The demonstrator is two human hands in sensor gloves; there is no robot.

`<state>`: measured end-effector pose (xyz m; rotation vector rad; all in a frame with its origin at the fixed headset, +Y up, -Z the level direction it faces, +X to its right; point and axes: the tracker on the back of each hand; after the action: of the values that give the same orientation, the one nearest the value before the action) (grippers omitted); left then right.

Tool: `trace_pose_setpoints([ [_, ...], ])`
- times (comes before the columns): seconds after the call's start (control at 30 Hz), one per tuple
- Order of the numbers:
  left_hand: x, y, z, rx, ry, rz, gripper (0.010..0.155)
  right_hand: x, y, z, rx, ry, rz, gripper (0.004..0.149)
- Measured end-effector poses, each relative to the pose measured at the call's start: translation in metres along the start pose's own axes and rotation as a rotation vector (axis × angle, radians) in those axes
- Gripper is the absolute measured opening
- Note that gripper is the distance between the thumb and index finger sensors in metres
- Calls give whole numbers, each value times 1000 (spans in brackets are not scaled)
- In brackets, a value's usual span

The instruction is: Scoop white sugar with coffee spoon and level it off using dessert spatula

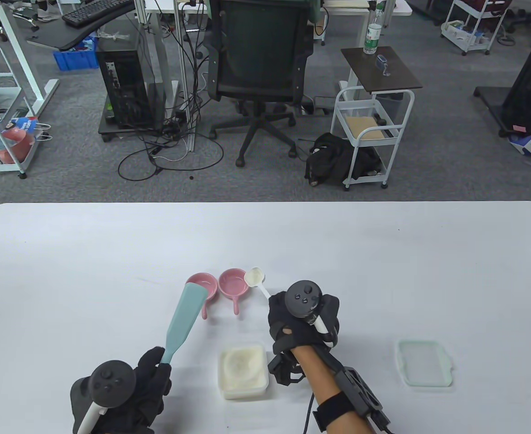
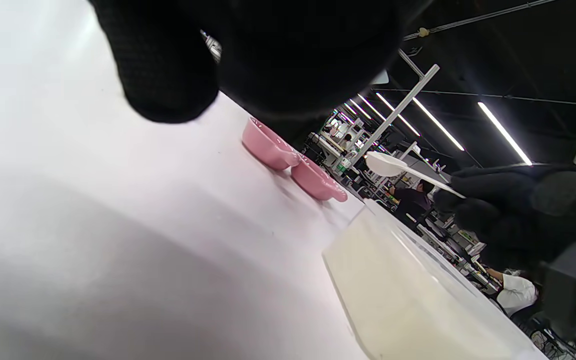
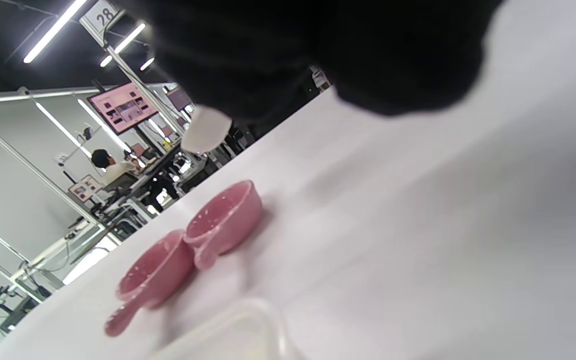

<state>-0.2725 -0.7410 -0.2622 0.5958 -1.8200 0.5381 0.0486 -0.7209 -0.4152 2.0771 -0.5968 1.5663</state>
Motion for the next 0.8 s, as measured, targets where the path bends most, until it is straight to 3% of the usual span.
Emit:
trace_pose_setpoints([
  [0.2, 1, 4, -2, 22, -15, -33, 62, -20, 22, -11, 138, 8, -18, 42],
  [0.3, 1, 0, 0, 14, -19, -8, 62, -28, 32, -18, 171, 45, -85, 42],
  [0.47, -1, -3, -1, 14, -24, 15, 63, -37, 33, -30, 250, 34, -62, 42],
  [0.8, -1, -3, -4, 12, -34, 15, 63, -45, 40, -43, 366, 17, -124, 42],
])
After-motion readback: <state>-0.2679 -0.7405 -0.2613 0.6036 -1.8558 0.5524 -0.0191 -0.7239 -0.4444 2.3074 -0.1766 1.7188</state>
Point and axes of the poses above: the tracker on the back of each hand, its own z axis roughly to the little-finger side, its own x axis roughly from the fingertips to the wrist, y = z × x, and after that the axes turned 15 degrees about -y, right-handed
